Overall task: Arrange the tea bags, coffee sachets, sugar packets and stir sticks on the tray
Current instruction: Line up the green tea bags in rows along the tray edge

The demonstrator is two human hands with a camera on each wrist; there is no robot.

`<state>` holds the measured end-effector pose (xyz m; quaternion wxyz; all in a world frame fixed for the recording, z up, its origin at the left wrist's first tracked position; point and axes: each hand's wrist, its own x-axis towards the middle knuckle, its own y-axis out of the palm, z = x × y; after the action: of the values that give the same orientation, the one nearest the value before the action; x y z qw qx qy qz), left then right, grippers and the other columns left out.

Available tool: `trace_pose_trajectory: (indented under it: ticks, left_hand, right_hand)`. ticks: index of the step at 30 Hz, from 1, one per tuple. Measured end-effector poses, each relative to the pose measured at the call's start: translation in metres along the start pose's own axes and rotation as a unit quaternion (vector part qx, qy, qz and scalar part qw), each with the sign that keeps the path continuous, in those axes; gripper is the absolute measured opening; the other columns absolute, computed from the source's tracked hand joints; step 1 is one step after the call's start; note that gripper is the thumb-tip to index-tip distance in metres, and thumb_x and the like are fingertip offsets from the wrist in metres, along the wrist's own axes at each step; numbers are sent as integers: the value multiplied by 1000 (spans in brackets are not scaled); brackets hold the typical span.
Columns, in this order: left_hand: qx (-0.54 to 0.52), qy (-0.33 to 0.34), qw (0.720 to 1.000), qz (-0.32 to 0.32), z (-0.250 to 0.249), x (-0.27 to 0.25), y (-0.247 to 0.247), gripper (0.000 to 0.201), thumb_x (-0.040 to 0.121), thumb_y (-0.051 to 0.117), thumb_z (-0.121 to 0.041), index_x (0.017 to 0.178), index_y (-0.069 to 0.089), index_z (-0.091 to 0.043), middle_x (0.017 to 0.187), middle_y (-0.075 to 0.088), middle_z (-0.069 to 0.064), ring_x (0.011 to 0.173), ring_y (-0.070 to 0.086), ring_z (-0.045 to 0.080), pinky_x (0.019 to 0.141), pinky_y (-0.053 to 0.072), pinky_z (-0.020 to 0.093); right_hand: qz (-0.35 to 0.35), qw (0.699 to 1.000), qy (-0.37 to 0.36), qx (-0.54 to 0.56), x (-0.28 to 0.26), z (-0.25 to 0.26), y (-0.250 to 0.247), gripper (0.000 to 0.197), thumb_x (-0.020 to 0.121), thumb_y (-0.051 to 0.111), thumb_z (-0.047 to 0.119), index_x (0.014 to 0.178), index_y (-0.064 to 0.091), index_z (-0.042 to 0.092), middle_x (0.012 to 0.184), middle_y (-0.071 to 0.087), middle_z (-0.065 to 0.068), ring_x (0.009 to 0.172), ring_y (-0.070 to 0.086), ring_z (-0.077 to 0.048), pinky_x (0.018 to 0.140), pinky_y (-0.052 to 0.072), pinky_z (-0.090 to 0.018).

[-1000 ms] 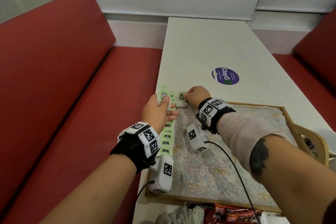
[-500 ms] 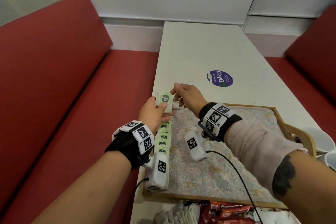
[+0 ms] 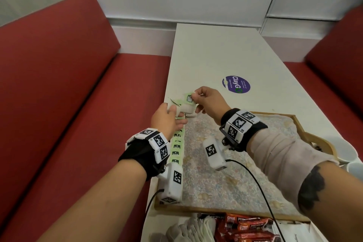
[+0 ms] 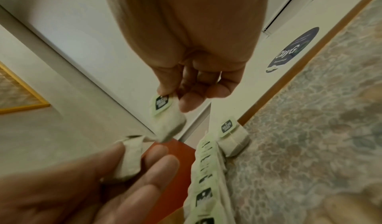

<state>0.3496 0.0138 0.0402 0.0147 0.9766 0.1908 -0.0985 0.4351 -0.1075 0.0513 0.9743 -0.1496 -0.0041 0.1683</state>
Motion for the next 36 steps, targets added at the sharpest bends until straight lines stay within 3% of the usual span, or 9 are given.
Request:
trace_pose_trajectory:
  ticks: [4, 7, 10, 15, 17, 22, 29, 36]
  left_hand:
    - [8, -5, 1000, -6, 5, 4, -1, 25, 102, 35, -16, 115, 47, 2, 121, 56, 19, 61, 68, 6, 58, 55, 21]
    - [-8, -16, 1000, -6, 7, 6, -1, 34, 102, 37, -17, 130, 44, 1, 127, 54, 19, 66, 68, 7, 57, 55, 16]
    - [-11, -21, 1000, -7, 8, 7, -1, 32, 102, 37, -17, 126, 45, 1, 126, 54, 21, 64, 68, 7, 58, 56, 18]
    - [-3, -16, 1000, -6, 9, 7, -2, 28, 101, 37, -16, 117, 48, 5, 128, 51, 28, 60, 69, 4, 60, 56, 21]
    - [-1, -14, 1000, -3, 9, 7, -2, 26, 101, 37, -16, 115, 49, 2, 128, 51, 28, 61, 69, 5, 60, 55, 21]
    - [-1, -18, 1000, 2, 8, 8, -3, 22, 101, 37, -15, 112, 49, 0, 127, 52, 27, 59, 68, 4, 58, 55, 20]
    - [8, -11, 1000, -1, 10, 8, -3, 30, 102, 36, -17, 123, 48, 0, 124, 56, 18, 62, 69, 4, 59, 55, 17]
    - [-1, -19, 1000, 1, 9, 7, -3, 30, 102, 36, -16, 124, 47, 1, 125, 56, 19, 60, 68, 3, 56, 54, 15]
  right_hand:
    - [-53, 997, 32, -53, 11, -13, -2, 19, 94, 56, 14, 76, 50, 17, 69, 61, 2, 47, 55, -13, 45, 38, -19]
    - [-59, 991, 67, -99, 15, -24, -1, 22, 94, 55, 12, 74, 49, 19, 66, 59, 0, 49, 56, -14, 46, 37, -21]
    - [-38, 984, 99, -143, 18, -33, 3, 24, 93, 54, 9, 73, 48, 20, 67, 58, -1, 52, 58, -16, 49, 39, -24]
    - [-21, 974, 128, -183, 24, -39, 11, 26, 88, 59, 6, 69, 48, 19, 81, 60, -10, 79, 61, -30, 79, 52, -42]
    - [-29, 972, 136, -187, 26, -40, 13, 26, 87, 60, 6, 69, 48, 20, 82, 61, -10, 85, 64, -33, 83, 55, -45]
    - [-52, 968, 143, -201, 28, -40, 15, 25, 86, 62, 11, 68, 48, 21, 84, 63, -8, 85, 64, -29, 81, 56, -43]
    - [-50, 968, 146, -197, 32, -37, 20, 24, 86, 66, 16, 68, 51, 21, 92, 69, -13, 91, 67, -33, 84, 55, -44]
    - [-76, 962, 137, -226, 31, -37, 20, 26, 85, 66, 17, 68, 47, 24, 89, 64, -3, 91, 66, -27, 82, 54, -37]
